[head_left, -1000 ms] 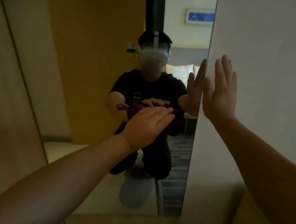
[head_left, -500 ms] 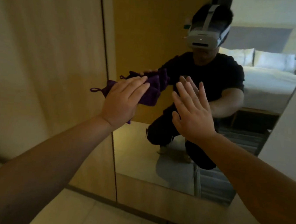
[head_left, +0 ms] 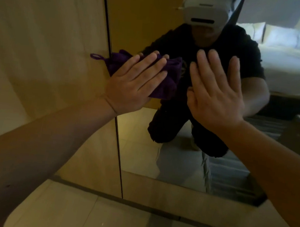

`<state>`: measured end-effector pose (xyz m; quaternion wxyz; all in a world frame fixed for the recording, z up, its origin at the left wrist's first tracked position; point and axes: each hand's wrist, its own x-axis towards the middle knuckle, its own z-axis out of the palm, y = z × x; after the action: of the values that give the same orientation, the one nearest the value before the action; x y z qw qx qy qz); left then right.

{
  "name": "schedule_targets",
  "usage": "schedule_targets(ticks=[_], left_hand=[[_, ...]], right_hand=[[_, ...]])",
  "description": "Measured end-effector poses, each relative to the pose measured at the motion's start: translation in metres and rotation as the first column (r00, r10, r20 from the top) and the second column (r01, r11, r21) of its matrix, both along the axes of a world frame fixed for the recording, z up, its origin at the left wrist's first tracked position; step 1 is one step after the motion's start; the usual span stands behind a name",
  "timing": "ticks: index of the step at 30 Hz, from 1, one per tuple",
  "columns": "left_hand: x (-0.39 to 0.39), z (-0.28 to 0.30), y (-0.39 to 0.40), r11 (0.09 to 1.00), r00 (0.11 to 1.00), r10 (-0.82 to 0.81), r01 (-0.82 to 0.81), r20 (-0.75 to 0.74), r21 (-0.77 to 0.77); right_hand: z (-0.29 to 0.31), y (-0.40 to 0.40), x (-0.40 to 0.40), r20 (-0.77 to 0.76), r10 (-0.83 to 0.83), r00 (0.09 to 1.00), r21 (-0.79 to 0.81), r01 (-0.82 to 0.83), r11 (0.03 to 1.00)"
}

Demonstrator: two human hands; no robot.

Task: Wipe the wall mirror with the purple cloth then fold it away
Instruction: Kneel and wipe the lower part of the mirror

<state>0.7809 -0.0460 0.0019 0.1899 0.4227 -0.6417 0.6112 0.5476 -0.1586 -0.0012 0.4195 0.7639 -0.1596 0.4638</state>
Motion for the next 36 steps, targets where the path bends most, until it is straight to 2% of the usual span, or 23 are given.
schedule_targets(ticks=[2,4,6,9,10,12,15,18,20,22,24,26,28,31,36], left_hand=[[0.009,-0.022,-0.001,1.000,0.999,-0.019,0.019,0.037,-0.006],[0.018,-0.075,0.009,0.992,0.990,-0.041,0.024,0.133,0.127],[0.025,-0.143,0.021,0.962,0.980,-0.016,-0.038,0.197,0.269],[0.027,-0.220,0.028,0.945,0.988,0.019,-0.068,0.154,0.321],[0.026,-0.240,0.030,0.934,0.983,0.021,-0.085,0.185,0.348],[0.022,-0.281,0.037,0.880,0.962,0.026,-0.152,0.273,0.451],[0.011,-0.311,0.046,0.783,0.963,0.129,-0.246,0.238,0.571],[-0.003,-0.290,0.054,0.735,0.976,0.141,-0.216,0.166,0.643],[-0.009,-0.244,0.056,0.785,0.989,0.146,-0.138,0.037,0.604],[-0.019,-0.178,0.048,0.890,0.978,0.087,0.008,-0.187,0.456],[-0.028,-0.099,0.038,0.971,0.937,-0.033,0.112,-0.347,0.210],[-0.033,-0.021,0.024,0.993,0.918,-0.120,0.119,-0.379,-0.027],[-0.041,0.033,0.006,0.986,0.932,-0.123,0.075,-0.341,-0.151],[-0.061,0.041,-0.018,0.994,0.965,-0.091,0.072,-0.244,-0.086],[-0.079,-0.051,-0.031,0.993,0.993,-0.102,0.105,-0.059,0.060]], right_hand=[[-0.001,-0.002,0.001,0.015,0.008,1.000,-0.017,-0.008,1.000],[0.000,-0.002,0.001,0.025,0.017,1.000,-0.011,-0.016,1.000],[-0.002,-0.002,0.001,0.052,0.027,0.998,0.007,-0.028,1.000],[-0.006,0.000,0.001,0.051,0.046,0.998,0.039,-0.048,0.998],[-0.005,0.000,0.001,0.042,0.049,0.998,0.074,-0.052,0.996],[-0.005,0.002,0.001,0.039,0.057,0.998,0.122,-0.062,0.991],[-0.006,0.002,0.000,0.020,0.032,0.999,0.082,-0.033,0.996],[-0.001,0.004,-0.002,-0.036,0.006,0.999,0.121,-0.002,0.993],[0.004,0.008,-0.005,-0.081,0.013,0.997,0.174,0.001,0.985],[0.009,0.014,-0.017,-0.111,0.098,0.989,0.263,-0.066,0.963],[0.015,0.022,-0.038,-0.054,0.204,0.978,0.389,-0.167,0.906],[0.021,0.025,-0.061,0.011,0.182,0.983,0.430,-0.169,0.887],[0.026,0.019,-0.076,0.023,0.091,0.996,0.398,-0.093,0.913],[0.030,0.000,-0.087,0.035,-0.005,0.999,0.338,-0.007,0.941],[0.013,-0.030,-0.087,0.080,0.004,0.997,0.216,-0.021,0.976]])
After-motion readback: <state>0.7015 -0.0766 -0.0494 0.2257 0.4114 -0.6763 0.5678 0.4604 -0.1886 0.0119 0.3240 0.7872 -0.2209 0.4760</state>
